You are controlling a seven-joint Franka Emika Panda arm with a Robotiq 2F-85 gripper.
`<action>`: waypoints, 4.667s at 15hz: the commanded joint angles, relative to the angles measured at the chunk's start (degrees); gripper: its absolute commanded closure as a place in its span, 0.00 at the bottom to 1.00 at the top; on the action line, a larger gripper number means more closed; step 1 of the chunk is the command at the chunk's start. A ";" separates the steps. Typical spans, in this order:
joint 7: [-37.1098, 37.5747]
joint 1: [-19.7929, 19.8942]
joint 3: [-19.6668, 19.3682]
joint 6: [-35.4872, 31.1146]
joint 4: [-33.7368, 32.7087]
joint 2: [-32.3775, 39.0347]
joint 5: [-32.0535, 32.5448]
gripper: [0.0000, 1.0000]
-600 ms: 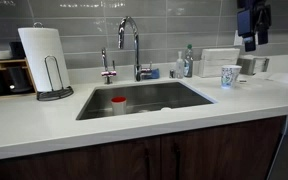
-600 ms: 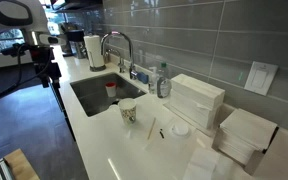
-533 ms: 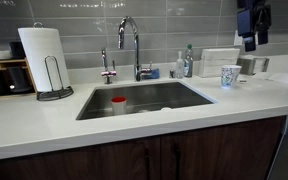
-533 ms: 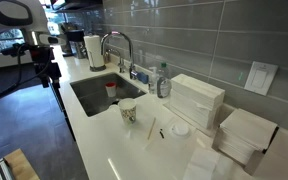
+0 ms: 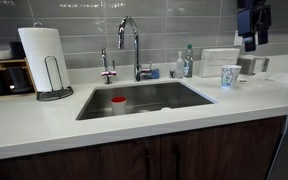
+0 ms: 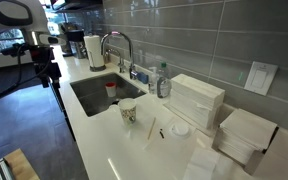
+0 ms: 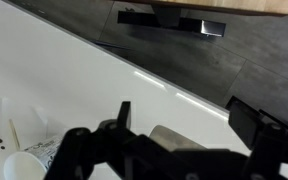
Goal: Put the stirrer in the coffee cup
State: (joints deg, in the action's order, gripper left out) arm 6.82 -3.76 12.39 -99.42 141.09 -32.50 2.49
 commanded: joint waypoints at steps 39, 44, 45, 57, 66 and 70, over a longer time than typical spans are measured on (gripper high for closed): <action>-27.19 7.61 -22.73 -5.84 -15.58 17.79 4.46 0.00; -34.10 11.11 -26.72 -7.78 -19.23 21.46 3.75 0.00; -36.07 11.81 -27.52 -8.00 -19.47 21.79 3.78 0.00; -38.73 17.98 -31.68 -20.47 -16.18 23.91 5.21 0.00; -40.88 17.61 -31.84 -23.33 -16.89 27.28 3.43 0.00; -50.84 17.93 -32.26 -24.75 -16.75 31.45 -4.92 0.00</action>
State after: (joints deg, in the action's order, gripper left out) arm -37.03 13.71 -19.38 -122.17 124.66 -4.73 3.04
